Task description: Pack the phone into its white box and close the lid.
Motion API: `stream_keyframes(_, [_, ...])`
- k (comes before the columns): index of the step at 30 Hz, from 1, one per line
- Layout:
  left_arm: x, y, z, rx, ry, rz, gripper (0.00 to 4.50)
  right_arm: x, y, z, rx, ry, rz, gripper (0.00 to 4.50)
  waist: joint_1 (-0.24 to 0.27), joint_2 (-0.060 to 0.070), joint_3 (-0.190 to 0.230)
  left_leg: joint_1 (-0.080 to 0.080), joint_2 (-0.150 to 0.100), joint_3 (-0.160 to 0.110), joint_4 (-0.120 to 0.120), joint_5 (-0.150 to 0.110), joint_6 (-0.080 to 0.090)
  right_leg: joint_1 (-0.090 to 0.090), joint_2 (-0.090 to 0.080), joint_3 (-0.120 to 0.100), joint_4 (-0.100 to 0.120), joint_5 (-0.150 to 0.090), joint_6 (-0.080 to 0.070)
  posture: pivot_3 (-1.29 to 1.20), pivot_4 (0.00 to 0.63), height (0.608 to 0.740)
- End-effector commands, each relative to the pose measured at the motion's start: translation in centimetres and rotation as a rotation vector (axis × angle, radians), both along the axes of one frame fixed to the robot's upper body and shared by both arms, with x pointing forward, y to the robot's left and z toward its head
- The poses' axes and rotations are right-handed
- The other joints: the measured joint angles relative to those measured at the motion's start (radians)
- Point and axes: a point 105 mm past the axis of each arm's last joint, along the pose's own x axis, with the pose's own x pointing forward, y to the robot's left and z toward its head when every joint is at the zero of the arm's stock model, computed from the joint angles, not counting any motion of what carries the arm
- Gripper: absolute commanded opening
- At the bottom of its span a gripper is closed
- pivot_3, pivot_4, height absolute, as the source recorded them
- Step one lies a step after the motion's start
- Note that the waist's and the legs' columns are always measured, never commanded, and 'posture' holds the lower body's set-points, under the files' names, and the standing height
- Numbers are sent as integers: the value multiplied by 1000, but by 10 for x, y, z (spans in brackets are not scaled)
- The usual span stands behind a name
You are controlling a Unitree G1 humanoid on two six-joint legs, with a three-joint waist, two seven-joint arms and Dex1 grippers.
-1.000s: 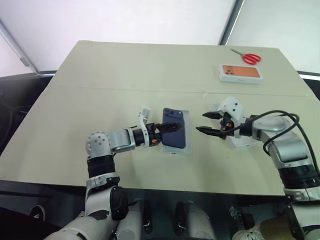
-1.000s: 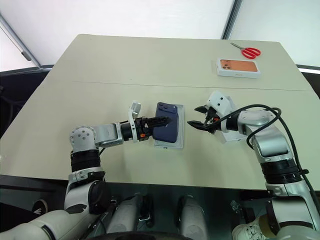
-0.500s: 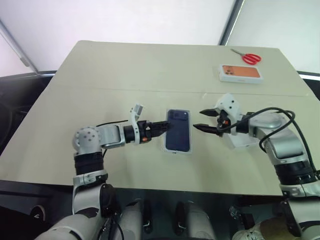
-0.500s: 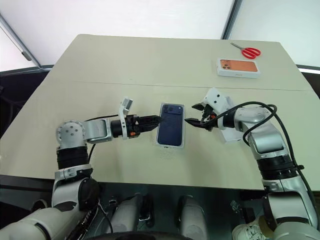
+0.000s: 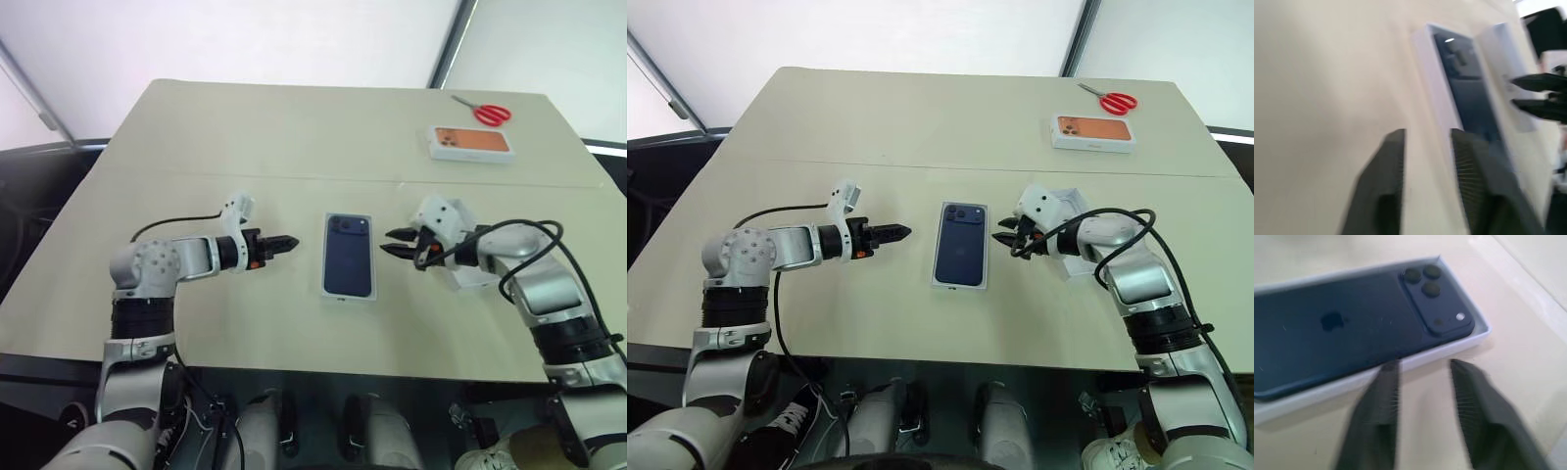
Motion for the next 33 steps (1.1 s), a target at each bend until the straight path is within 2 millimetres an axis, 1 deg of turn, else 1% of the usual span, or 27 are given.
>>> stream_keyframes(1, [-2, -16, -10, 78, -46, -74, 52, 2, -2, -7, -66, -40, -5, 0, 1, 0, 0, 0, 0, 0, 0, 0, 0, 0, 0, 0, 0, 0, 0, 0, 150, 738])
stream_keyframes(4, [-5, -36, -15, 19, -6, -131, 52, 1, -1, -17, -102, -32, 4, 0, 1, 0, 0, 0, 0, 0, 0, 0, 0, 0, 0, 0, -2, 0, 0, 0, 150, 738])
stream_keyframes(5, [-7, -43, -19, 28, 9, -166, 52, 1, 0, -18, -98, -30, 1, 0, -1, 0, 0, -1, 0, 0, 0, 0, 0, 0, 0, 0, -2, 0, 0, 0, 150, 738])
stream_keyframes(7, [-7, -53, -24, 52, 16, -203, 52, 2, 1, -17, -95, -35, -3, 0, -1, 0, 0, 0, 0, 0, 0, 0, 0, 0, 0, 0, -2, 0, 0, 0, 150, 738])
stream_keyframes(10, [0, -65, -19, 16, 11, -230, 52, 5, -3, -13, -101, -45, -14, 0, 0, 1, 0, 0, 0, 0, 0, 0, 0, 1, 0, 0, -2, 0, 0, 0, 150, 738])
stream_keyframes(12, [2, -77, -18, 19, -6, -266, 52, 8, -10, -12, -114, -54, -35, 0, 3, 0, 0, 0, 0, 0, 0, 0, 0, 1, 0, -1, -2, 0, 0, 0, 150, 738])
stream_keyframes(16, [11, -93, -14, -5, -20, -277, 52, 11, -22, -9, -132, -61, -60, 0, 4, 0, 0, 0, 0, -1, 0, 0, 1, 3, 0, -2, -6, 0, 0, 0, 150, 738])
stream_keyframes(19, [15, -109, -10, -23, -34, -295, 52, 15, -41, -8, -169, -66, -102, 0, 5, 0, 0, 0, 0, -1, 0, -1, 1, 4, -1, -2, -7, 0, 0, 0, 150, 738])
stream_keyframes(21, [17, -117, -10, -28, -41, -303, 52, 17, -48, -7, -179, -69, -122, 0, 4, 0, 0, -1, -1, -1, 0, -1, 2, 4, -1, -3, -8, 0, 0, 0, 150, 738])
stream_keyframes(23, [18, -121, -10, -29, -40, -304, 52, 18, -52, -7, -184, -71, -130, 0, 2, 0, 0, -1, -1, -1, 0, -1, 2, 4, -1, -3, -8, 0, 0, 0, 150, 738])
stream_keyframes(26, [21, -134, -11, -15, -62, -321, 52, 22, -64, -5, -207, -80, -153, 0, 2, 0, 0, -1, 0, -1, 0, -1, 2, 4, -1, -3, -8, 1, 0, 0, 150, 738])
stream_keyframes(29, [21, -139, -9, -31, -63, -339, 52, 23, -63, -6, -206, -82, -149, 0, 1, 0, 0, -1, 0, -1, 0, -1, 2, 4, -1, -3, -8, 1, 0, 0, 150, 738])
stream_keyframes(33, [23, -137, -10, -25, -66, -333, 52, 25, -60, -7, -194, -85, -152, 0, 1, 0, 0, -1, 0, -1, 0, 0, 3, 4, -1, -3, -8, 1, 0, 0, 150, 738])
